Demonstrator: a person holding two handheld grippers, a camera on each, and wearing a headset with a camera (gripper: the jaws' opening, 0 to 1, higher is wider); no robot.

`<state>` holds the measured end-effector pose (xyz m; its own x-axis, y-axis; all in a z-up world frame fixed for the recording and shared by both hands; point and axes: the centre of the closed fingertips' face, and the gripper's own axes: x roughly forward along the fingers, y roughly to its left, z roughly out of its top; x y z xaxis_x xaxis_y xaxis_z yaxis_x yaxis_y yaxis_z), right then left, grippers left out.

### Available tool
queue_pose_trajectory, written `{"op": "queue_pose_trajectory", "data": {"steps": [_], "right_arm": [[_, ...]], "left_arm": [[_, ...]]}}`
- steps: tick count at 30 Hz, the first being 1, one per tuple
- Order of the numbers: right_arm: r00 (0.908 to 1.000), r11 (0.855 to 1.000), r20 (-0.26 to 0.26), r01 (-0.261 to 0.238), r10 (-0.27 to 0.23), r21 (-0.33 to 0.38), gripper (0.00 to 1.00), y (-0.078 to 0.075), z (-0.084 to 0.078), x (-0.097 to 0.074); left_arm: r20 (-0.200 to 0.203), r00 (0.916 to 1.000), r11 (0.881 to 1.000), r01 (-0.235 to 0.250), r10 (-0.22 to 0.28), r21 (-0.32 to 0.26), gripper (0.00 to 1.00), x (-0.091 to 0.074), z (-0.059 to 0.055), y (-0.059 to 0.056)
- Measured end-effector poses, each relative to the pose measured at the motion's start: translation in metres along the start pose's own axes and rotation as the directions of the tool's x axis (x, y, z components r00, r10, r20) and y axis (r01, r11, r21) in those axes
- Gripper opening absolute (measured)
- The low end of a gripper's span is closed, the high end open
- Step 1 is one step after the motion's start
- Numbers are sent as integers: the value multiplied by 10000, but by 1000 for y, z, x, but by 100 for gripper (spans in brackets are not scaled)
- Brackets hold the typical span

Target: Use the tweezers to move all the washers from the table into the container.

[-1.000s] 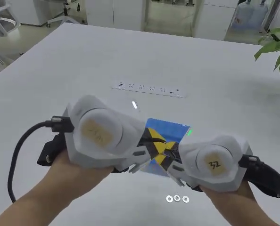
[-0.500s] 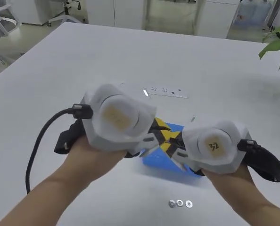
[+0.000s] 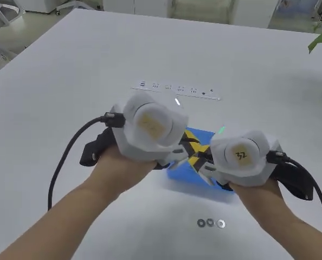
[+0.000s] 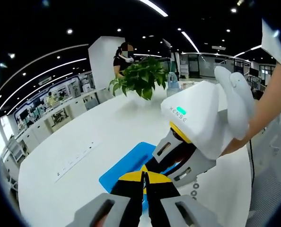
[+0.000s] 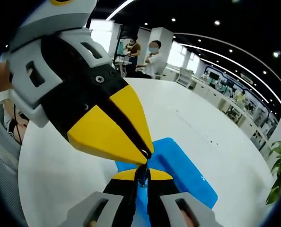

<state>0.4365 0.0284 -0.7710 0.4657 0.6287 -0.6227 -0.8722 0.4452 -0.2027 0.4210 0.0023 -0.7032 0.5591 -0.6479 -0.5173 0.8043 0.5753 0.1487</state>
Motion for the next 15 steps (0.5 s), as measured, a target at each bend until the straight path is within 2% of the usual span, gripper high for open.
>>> {"op": "queue_pose_trajectory", "data": {"steps": [4,15], "right_arm": [[9999,10000,-128,14,-13,79,3,1,-4,3],[10000,9982,-18,1,0,600,4,-7,-3,9]], "left_arm": [[-140,9999,10000,19,-18,48,0,2,-6,-1],[-11,10000,9999,-35,35,-98,0,9,-4,9]]}}
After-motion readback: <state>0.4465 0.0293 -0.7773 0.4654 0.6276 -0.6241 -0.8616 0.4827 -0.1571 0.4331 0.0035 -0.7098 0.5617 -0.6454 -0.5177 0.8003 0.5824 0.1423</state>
